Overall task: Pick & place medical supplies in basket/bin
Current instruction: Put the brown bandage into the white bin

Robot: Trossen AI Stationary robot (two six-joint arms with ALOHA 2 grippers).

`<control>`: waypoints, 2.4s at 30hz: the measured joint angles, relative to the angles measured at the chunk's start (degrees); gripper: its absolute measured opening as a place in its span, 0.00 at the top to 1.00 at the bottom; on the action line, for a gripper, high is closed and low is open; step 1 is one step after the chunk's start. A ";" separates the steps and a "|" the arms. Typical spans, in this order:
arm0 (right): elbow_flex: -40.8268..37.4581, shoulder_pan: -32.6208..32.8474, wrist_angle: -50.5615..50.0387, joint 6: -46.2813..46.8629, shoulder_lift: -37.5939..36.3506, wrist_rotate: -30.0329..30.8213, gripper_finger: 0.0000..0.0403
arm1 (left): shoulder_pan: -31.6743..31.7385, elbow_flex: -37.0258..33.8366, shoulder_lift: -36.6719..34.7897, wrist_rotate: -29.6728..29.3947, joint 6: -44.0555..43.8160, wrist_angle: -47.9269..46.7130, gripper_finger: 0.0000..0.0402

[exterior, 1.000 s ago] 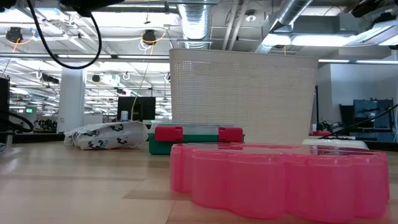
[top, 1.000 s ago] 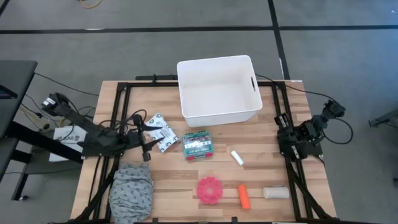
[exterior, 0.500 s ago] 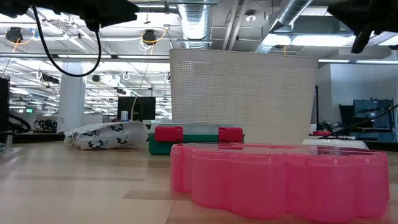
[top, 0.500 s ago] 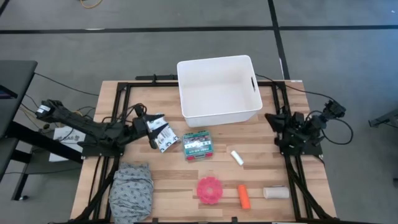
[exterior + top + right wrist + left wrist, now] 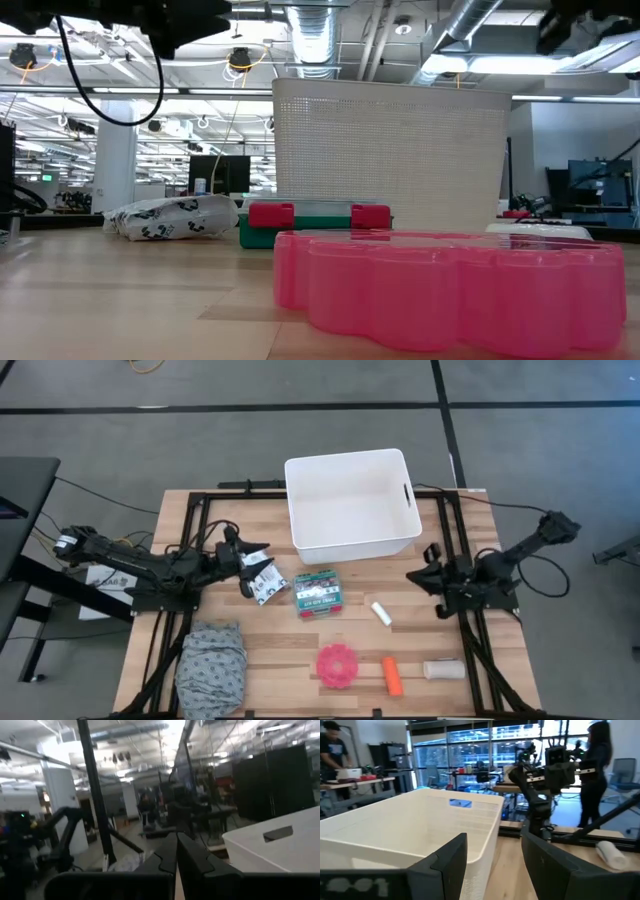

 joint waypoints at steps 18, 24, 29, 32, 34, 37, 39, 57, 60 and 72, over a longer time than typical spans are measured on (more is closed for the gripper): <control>6.33 -0.30 -0.11 -1.79 22.65 3.23 0.99 | -0.02 0.00 0.00 1.06 -4.08 -3.08 0.56; 11.24 -0.26 -0.61 -7.77 22.61 3.25 0.99 | -0.02 0.00 0.00 1.03 -4.55 -1.26 0.56; 16.87 -0.07 -10.30 -5.54 22.54 2.98 0.99 | -0.02 0.00 -0.02 1.03 -4.08 -0.25 0.56; 17.37 0.53 -13.45 1.66 22.56 2.84 0.99 | -0.02 0.00 -0.02 0.99 -2.77 0.40 0.56; 17.37 0.69 -14.02 5.61 22.60 2.66 0.99 | -0.02 0.00 -0.02 0.99 -1.13 1.56 0.56; 17.37 0.57 -14.21 9.57 22.58 2.70 0.99 | -0.02 0.00 -0.02 0.98 1.69 4.43 0.56; 17.37 0.22 -14.94 12.68 22.58 2.63 0.99 | -0.02 0.00 -0.02 1.06 3.51 6.16 0.56; 17.35 -4.52 -11.54 19.35 24.75 1.47 0.99 | -0.02 0.00 -0.04 1.47 11.75 10.82 0.56; 17.32 -5.51 -11.14 19.40 24.56 1.50 0.99 | -0.02 0.00 -0.04 1.51 12.05 10.86 0.56; 17.35 -9.48 -15.06 19.22 25.12 1.51 0.99 | -0.02 0.00 -0.07 1.47 12.09 12.26 0.56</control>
